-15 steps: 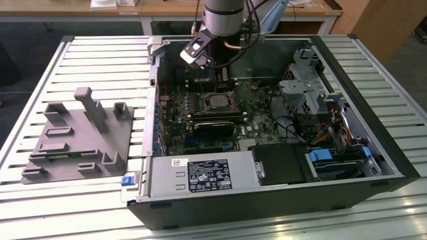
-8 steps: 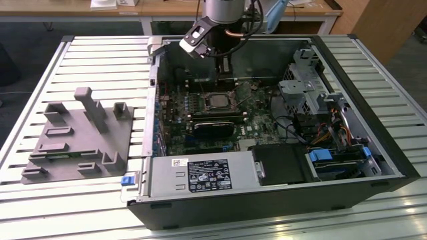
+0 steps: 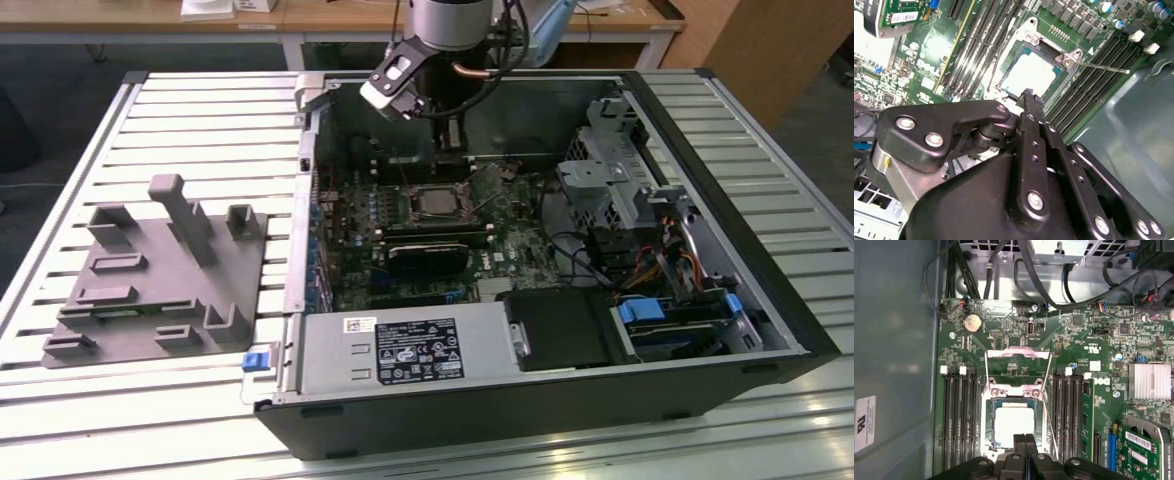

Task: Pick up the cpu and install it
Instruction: 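Close the cpu cover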

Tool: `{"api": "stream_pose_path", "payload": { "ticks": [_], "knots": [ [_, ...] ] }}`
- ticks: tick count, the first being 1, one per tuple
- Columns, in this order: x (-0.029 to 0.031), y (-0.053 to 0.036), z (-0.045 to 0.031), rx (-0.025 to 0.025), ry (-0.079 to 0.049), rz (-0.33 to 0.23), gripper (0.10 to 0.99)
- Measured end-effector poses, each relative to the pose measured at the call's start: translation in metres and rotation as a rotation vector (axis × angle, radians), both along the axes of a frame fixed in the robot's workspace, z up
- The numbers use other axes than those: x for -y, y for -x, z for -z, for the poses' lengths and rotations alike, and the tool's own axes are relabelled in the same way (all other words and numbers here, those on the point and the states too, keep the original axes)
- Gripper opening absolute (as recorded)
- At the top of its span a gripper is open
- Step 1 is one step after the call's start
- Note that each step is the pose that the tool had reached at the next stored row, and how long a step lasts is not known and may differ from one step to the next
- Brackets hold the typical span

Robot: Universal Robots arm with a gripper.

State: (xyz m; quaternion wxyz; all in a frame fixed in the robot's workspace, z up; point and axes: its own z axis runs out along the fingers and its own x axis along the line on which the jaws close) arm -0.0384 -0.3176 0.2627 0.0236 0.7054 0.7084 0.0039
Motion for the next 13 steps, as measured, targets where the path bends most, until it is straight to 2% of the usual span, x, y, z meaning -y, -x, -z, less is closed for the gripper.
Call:
{"api": "stream_pose_path", "payload": {
  "ticks": [8, 13],
  "knots": [
    [-0.0002, -0.0215, 0.0003, -0.0004, -0.001, 0.0, 0.106],
    [-0.0037, -0.0344, 0.0016, -0.0022, -0.001, 0.0, 0.106]
  ]
}}
